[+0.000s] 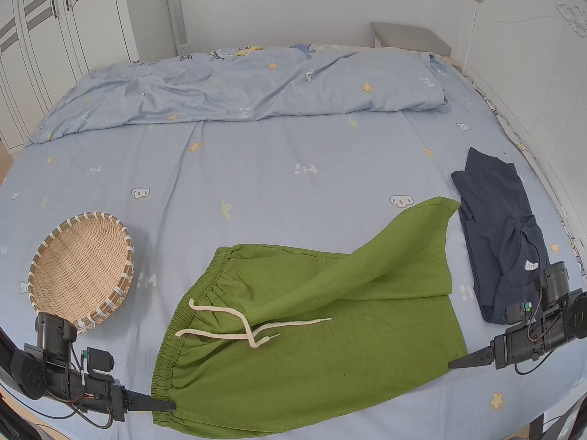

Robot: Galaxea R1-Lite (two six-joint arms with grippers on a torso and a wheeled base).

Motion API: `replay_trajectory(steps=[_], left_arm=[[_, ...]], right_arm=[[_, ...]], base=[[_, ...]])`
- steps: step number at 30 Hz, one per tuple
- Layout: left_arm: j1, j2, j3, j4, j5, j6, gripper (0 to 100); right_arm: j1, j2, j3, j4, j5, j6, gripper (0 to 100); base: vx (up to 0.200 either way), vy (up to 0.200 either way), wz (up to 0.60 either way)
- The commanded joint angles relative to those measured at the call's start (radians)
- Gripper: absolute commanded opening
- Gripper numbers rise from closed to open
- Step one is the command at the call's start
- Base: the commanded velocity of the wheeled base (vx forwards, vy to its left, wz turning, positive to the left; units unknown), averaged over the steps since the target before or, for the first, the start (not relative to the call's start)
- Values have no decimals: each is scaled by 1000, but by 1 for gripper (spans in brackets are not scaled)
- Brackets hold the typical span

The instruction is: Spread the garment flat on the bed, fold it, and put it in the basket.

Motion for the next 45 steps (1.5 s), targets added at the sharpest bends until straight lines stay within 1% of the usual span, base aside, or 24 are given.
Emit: replay_trajectory(steps=[1,6,11,15,19,25,34,36,41,42,43,45], left_arm=[[1,8,3,1,0,1,0],[0,8,0,1,0,1,0],[0,8,-2,1,0,1,0],[0,8,0,-1,0,1,0],[-3,8,0,-1,0,1,0],[-6,9,-2,-1,0,1,0],[-8,9,-3,-1,0,1,0],[-8,9,-3,-1,0,1,0],[-9,14,-3,-1,0,1,0],[-9,14,-3,-1,0,3,0],[-8,14,-3,-1,0,3,0],[-8,16,-5,-1,0,3,0]], right_arm=[[36,86,38,-42,3,1,100],[25,106,59,-117,0,4,100],[19,103,58,-120,-1,2,100],[-21,94,47,-119,-1,2,100],[-41,95,43,-120,-1,2,100],[-33,117,33,-126,5,1,100],[-23,212,-14,-146,8,4,100],[-16,214,-23,-146,20,10,100],[-26,214,-45,-145,91,37,100],[-26,215,-45,-145,92,37,100],[-27,215,-48,-145,94,37,0],[-27,217,-48,-145,94,37,0]], base=[[0,0,0],[0,0,0],[0,0,0],[0,0,0],[0,0,0],[0,0,0],[0,0,0],[0,0,0],[0,0,0],[0,0,0],[0,0,0],[0,0,0]])
